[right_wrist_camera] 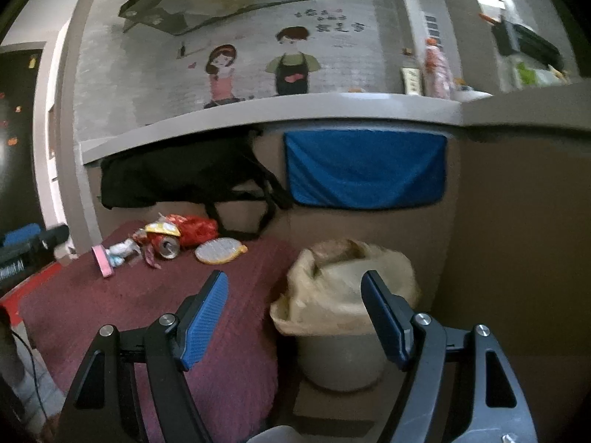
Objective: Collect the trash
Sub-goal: 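Grasp the pink sponge with the left tool while the right tool grasps the yellow snack wrapper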
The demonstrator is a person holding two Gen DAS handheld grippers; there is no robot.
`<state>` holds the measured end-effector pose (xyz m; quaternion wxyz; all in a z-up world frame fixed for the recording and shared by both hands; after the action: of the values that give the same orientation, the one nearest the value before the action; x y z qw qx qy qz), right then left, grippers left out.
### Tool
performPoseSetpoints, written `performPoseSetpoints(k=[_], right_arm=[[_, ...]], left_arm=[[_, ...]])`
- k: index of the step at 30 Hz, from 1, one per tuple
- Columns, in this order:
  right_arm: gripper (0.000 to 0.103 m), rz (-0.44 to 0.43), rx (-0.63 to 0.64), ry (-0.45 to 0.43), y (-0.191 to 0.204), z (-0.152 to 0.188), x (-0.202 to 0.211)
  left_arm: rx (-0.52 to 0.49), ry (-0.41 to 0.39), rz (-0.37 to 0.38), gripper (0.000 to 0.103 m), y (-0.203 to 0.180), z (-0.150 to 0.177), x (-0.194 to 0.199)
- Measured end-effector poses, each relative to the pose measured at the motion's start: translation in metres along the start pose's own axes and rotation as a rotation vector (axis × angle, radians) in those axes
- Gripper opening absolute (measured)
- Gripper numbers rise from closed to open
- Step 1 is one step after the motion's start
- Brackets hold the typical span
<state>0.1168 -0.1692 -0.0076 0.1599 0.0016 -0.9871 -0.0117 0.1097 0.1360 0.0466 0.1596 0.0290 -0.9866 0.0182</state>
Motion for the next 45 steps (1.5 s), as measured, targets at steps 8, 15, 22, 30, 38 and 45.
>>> performPoseSetpoints(k=[8,15,22,30,38,45], right_arm=[[0.072,-0.116,0.042,0.024,0.075,-0.046,-0.063],[0.072,-0.184,0.079,0.094,0.137,-0.045,-0.121],[0.072,-0.198,0.150,0.154,0.169,-0.021,-0.167],[0.072,-0.210,0.142,0.258,0.180,0.012,-0.205],[0.072,-0.216,0.172,0.268,0.200,0.018,-0.218],[0.072,-0.237,0.206,0.275,0.219,0.028,-0.211]], left_arm=[[0.145,-0.032,-0.145,0.072,0.137,-0.018,-0.036],[0.361,0.138,-0.111,0.072,0.212,0.034,-0.115],[0.357,0.238,-0.072,0.072,0.193,0.072,-0.192],[0.342,0.387,-0.097,0.072,0.188,0.088,-0.267],[0.404,0.395,-0.046,0.072,0.212,0.095,-0.266],[0.451,0.391,0.027,0.057,0.218,0.094,-0.251]])
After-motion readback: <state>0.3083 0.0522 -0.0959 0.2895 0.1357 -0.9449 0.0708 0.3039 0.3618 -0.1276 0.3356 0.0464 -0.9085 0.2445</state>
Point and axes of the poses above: each gripper's, at about its wrist camera, not at the fingertips, and x roughly against the way its jaws point, y to its left, z to its underside, the point moved 6 cm from there along -x, roughly the way its jaws point, and after that the axes turned 8 degrees about z, right-handed, at the moved point
